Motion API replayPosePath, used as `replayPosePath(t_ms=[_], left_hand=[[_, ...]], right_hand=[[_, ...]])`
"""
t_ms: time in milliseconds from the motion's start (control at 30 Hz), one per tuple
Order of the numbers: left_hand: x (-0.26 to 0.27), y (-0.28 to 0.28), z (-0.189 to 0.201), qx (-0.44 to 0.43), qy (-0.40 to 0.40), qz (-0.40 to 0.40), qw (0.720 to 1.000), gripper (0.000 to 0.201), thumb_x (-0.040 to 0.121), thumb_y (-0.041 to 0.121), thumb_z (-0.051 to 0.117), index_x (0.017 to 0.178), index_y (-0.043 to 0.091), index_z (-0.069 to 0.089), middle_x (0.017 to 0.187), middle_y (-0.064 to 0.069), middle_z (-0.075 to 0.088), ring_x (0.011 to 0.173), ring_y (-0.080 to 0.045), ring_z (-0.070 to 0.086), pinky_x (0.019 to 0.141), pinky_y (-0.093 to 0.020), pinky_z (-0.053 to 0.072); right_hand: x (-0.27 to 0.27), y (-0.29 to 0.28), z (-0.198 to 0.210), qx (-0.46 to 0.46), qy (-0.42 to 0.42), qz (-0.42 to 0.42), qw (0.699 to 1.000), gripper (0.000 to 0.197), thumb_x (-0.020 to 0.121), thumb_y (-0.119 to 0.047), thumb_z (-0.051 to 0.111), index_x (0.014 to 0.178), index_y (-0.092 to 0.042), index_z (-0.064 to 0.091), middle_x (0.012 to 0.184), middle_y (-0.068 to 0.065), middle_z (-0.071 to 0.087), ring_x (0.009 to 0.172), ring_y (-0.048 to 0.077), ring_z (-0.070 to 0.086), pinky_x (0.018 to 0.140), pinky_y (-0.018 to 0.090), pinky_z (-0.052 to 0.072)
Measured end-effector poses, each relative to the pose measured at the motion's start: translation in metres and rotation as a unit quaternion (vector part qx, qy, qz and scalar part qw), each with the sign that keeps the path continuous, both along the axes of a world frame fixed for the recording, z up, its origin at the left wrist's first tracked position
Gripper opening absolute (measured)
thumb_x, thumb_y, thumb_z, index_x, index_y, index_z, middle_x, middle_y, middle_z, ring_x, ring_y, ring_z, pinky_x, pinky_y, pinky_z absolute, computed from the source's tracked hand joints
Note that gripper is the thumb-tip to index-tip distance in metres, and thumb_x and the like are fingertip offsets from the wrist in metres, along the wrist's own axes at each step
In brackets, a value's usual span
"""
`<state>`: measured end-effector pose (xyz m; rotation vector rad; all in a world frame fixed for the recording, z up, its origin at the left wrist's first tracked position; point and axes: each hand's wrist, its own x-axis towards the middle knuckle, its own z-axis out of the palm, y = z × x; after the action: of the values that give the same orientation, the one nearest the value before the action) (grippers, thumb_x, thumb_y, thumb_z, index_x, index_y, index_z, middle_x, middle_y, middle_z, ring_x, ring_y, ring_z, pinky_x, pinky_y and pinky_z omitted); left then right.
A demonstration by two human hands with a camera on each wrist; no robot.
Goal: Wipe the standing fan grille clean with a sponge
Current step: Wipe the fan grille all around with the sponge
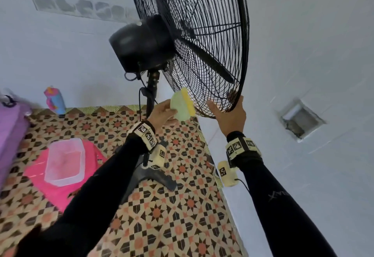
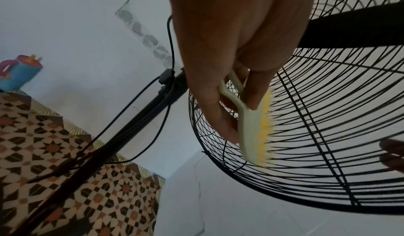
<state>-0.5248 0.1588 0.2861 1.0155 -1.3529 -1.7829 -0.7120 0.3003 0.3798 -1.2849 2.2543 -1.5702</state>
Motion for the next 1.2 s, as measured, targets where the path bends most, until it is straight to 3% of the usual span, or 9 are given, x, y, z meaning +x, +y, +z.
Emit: replayPosePath(t_ms=[167,267,367,433,567,733,900,1033,1200], left_hand=[[-0.022,-0.009,0.007,-0.04,-0.072,0.056,0.995,0.038,0.097,-0.007,0.056,0.128,0.013,0.064,0.127,-0.017,0.066,0.109,-0.035,0.064,0.097,-0.056,0.057],[-0.024,0.008,0.017,0.012,0.002,0.004,1.0,0.049,0.097,-0.015,0.05,0.144,-0.001,0.049,0.128,-0.012,0.059,0.113,-0.029,0.058,0.096,-0.049,0.057],[0.0,0.005,0.02,0.044,0.07,-0.08,0.993,0.043,0.096,-0.014,0.054,0.135,0.005,0.055,0.123,-0.006,0.066,0.112,-0.025,0.066,0.085,-0.036,0.062],[0.008,-0.011,0.014,0.049,0.065,-0.045,0.996,0.044,0.097,-0.012,0.055,0.139,0.002,0.055,0.128,-0.009,0.065,0.12,-0.033,0.065,0.085,-0.038,0.061],[-0.006,-0.037,0.016,0.039,-0.016,0.067,0.997,0.053,0.098,-0.01,0.055,0.149,-0.003,0.045,0.143,-0.013,0.055,0.124,-0.033,0.058,0.103,-0.053,0.055],[-0.002,-0.016,0.018,-0.019,0.026,-0.07,0.997,0.055,0.097,-0.008,0.057,0.15,0.003,0.046,0.135,-0.008,0.06,0.123,-0.032,0.064,0.099,-0.053,0.058],[0.015,-0.043,0.015,-0.032,0.083,-0.078,0.993,0.043,0.095,-0.01,0.062,0.137,0.001,0.058,0.135,-0.021,0.063,0.123,-0.037,0.065,0.08,-0.034,0.064],[0.003,-0.038,0.016,-0.011,0.038,-0.037,0.999,0.05,0.098,-0.009,0.056,0.146,0.005,0.051,0.13,-0.01,0.058,0.111,-0.027,0.067,0.069,-0.024,0.063],[0.002,-0.034,0.011,0.041,0.078,-0.11,0.99,0.045,0.098,-0.003,0.059,0.14,0.013,0.053,0.14,-0.015,0.058,0.129,-0.039,0.06,0.086,-0.043,0.063]], right_hand=[[0.005,-0.003,-0.004,-0.03,-0.03,-0.009,0.999,0.079,0.074,-0.051,0.086,0.137,-0.018,0.051,0.112,-0.02,0.057,0.1,-0.001,0.054,0.078,-0.008,0.032],[0.001,-0.006,-0.006,-0.034,-0.042,-0.011,0.998,0.081,0.074,-0.051,0.086,0.138,-0.017,0.05,0.11,-0.023,0.057,0.097,-0.016,0.052,0.077,-0.009,0.032],[-0.003,-0.005,-0.007,-0.035,-0.059,-0.013,0.998,0.08,0.074,-0.052,0.085,0.137,-0.018,0.051,0.109,-0.028,0.057,0.094,-0.026,0.051,0.076,-0.008,0.034],[-0.001,-0.005,-0.009,-0.041,-0.061,-0.02,0.997,0.079,0.073,-0.053,0.085,0.136,-0.019,0.051,0.11,-0.027,0.059,0.095,-0.029,0.05,0.079,-0.006,0.036],[0.009,-0.008,-0.014,-0.058,-0.065,-0.027,0.996,0.083,0.068,-0.064,0.08,0.134,-0.021,0.052,0.112,-0.025,0.061,0.1,-0.023,0.053,0.082,-0.003,0.038],[0.004,-0.007,-0.014,-0.054,-0.076,-0.032,0.995,0.088,0.066,-0.07,0.079,0.135,-0.023,0.052,0.115,-0.021,0.061,0.108,-0.001,0.058,0.094,0.015,0.045],[0.011,-0.011,-0.015,-0.065,-0.097,-0.035,0.993,0.086,0.068,-0.062,0.081,0.137,-0.021,0.052,0.117,-0.025,0.059,0.104,-0.021,0.053,0.085,-0.001,0.04],[0.014,-0.008,-0.015,-0.066,-0.101,-0.039,0.992,0.083,0.069,-0.054,0.083,0.138,-0.02,0.052,0.117,-0.026,0.059,0.104,-0.023,0.053,0.085,-0.001,0.04],[0.012,-0.008,-0.015,-0.07,-0.132,-0.036,0.988,0.079,0.066,-0.052,0.087,0.133,-0.026,0.054,0.119,-0.026,0.061,0.107,-0.019,0.055,0.093,0.012,0.046]])
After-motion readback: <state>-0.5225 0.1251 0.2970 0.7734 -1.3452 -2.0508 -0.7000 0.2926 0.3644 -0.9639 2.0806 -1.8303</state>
